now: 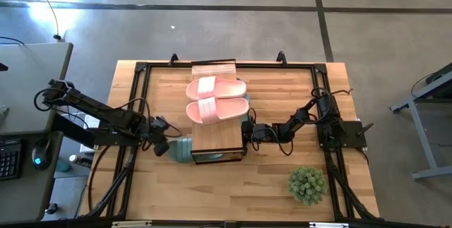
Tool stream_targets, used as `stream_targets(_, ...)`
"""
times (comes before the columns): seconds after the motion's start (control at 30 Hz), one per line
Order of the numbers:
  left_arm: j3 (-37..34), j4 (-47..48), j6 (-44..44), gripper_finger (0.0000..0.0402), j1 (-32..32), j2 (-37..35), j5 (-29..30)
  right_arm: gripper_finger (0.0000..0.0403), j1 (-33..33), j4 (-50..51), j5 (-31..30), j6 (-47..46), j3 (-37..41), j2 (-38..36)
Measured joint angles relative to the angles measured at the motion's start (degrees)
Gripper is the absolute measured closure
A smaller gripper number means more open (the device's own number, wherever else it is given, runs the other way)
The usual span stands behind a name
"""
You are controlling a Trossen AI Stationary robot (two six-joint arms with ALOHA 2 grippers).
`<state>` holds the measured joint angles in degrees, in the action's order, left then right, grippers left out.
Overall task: Pick and place slides into the shelf
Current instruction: Put the green slide under the shelf
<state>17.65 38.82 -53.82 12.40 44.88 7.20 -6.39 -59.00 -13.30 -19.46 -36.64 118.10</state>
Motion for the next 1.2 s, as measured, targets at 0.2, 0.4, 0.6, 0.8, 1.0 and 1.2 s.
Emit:
stream_targets(0.2,4.23,9.22,0.4,0.0401,0.0,-1.57,0.75,0.0403,0.0,0.02,-0.07,0.0,0.0,0.0)
stream_targets(0.4,4.19,5.81,0.95,0.0402,0.02,1.14,-3.98,0.0403,0.02,0.02,-0.22,0.04,0.0,0.0)
stream_targets(0.6,4.13,0.81,2.24,0.0402,-0.02,8.5,-6.08,0.0403,0.04,0.02,-0.66,0.0,-0.02,0.02)
stream_targets(0.8,3.96,-6.02,2.41,0.0401,-0.01,13.02,-6.81,0.0403,0.05,0.15,-1.24,0.01,-0.01,0.04)
stream_targets(1.0,4.0,-9.81,2.43,0.0402,0.02,13.12,-6.29,0.0403,0.05,0.26,-1.16,0.0,0.04,0.11)
stream_targets(1.2,4.0,-10.11,1.86,0.0402,0.0,13.12,-6.08,0.0403,0.05,0.24,-1.14,0.01,0.04,0.11)
